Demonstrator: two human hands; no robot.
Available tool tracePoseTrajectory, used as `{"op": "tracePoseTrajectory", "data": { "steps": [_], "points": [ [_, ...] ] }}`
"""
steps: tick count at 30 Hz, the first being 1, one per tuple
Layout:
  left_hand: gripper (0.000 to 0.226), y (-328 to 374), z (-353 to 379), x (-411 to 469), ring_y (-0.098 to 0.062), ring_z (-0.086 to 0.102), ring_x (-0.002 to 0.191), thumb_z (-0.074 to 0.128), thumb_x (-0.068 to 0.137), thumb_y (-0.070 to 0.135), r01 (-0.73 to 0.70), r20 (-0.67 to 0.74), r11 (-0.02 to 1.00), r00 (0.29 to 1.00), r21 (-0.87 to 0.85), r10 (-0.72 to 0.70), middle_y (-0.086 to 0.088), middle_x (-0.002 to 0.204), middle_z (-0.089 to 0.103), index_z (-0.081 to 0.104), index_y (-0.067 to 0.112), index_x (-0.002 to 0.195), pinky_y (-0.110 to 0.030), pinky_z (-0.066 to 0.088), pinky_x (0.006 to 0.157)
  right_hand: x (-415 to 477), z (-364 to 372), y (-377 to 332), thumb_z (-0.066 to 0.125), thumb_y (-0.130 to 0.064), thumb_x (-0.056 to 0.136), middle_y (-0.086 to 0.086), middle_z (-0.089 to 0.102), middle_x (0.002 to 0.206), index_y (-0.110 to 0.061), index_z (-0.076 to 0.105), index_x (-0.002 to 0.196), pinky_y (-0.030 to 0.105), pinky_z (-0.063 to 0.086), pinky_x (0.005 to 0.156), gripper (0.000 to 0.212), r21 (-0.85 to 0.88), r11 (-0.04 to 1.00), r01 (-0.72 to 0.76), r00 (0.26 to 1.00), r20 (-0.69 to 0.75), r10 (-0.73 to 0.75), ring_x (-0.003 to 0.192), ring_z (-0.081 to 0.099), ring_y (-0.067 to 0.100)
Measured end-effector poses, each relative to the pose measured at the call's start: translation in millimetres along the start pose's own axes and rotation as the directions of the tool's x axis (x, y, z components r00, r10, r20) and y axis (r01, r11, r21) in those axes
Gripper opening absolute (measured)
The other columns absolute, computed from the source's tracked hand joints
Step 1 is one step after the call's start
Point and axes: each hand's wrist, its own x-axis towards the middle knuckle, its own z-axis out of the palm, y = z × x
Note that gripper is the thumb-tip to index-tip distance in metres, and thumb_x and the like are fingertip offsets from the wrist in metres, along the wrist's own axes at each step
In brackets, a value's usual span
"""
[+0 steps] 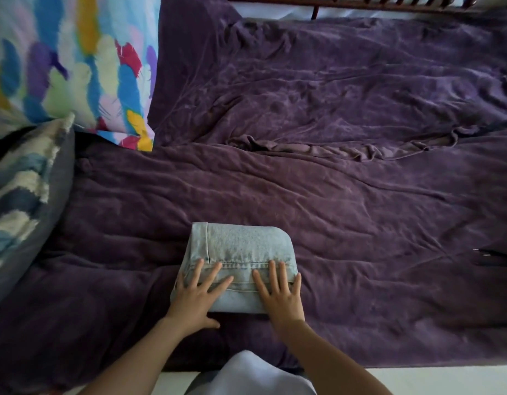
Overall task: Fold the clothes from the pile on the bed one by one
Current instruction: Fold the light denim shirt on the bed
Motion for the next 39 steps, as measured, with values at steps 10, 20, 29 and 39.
{"op": "tracePoseTrajectory", "data": {
  "steps": [10, 20, 29, 39],
  "points": [
    [0.104, 1.7, -19.1, 15.0, -0.031, -0.023, 0.141, 0.058, 0.074, 0.068, 0.073, 0.034, 0.994, 0.997, -0.076, -0.070, 0.010, 0.149, -0.034, -0.018, 0.048, 0.141, -0.063, 0.000, 0.109, 8.0, -43.8, 29.4, 0.091, -0.036, 0.025, 0.013, 0.070, 0.107, -0.030, 0.070, 0.111, 0.036, 0.058, 0.062, 0.089, -0.089, 0.995, 0.043, 0.966, -0.250, -0.064, 0.094, 0.069, 0.029],
    [0.056, 21.1, -67.6, -5.1, -0.020, 0.068, 0.061, 0.060, 0.062, 0.011, -0.147, -0.711, 0.989, 0.693, 0.027, 0.122, -0.006, 0.080, 0.070, 0.057, 0.016, 0.118, -0.023, 0.047, 0.036, -40.4, -104.3, 52.7, 0.090, -0.048, 0.020, -0.005, 0.073, 0.079, -0.036, 0.076, 0.087, 0.017, 0.048, 0.041, 0.069, 0.107, 0.988, 0.107, 0.912, -0.405, -0.054, 0.065, 0.070, 0.012],
    [0.047, 52.4, -173.7, -4.8, -0.021, 0.066, 0.062, 0.040, 0.069, 0.006, -0.215, -0.862, 0.950, 0.412, 0.225, 0.297, -0.005, 0.085, 0.071, 0.075, 0.016, 0.098, -0.025, 0.048, 0.042, -104.6, -169.3, 107.7, 0.091, -0.030, 0.021, 0.000, 0.073, 0.087, -0.030, 0.076, 0.094, 0.021, 0.052, 0.046, 0.074, 0.043, 0.998, -0.047, 0.700, -0.711, 0.064, 0.073, 0.071, 0.016],
    [0.041, 158.7, -286.3, -37.1, -0.022, 0.070, 0.071, 0.048, 0.071, -0.004, -0.184, -0.826, 0.810, -0.020, 0.556, 0.563, -0.009, 0.085, 0.072, 0.076, 0.016, 0.094, -0.026, 0.051, 0.045, -223.3, -180.0, 181.6, 0.091, -0.024, 0.023, 0.005, 0.073, 0.094, -0.023, 0.075, 0.100, 0.025, 0.054, 0.051, 0.079, 0.083, 0.959, -0.271, 0.391, -0.901, 0.189, 0.080, 0.071, 0.021]
  ]
}}
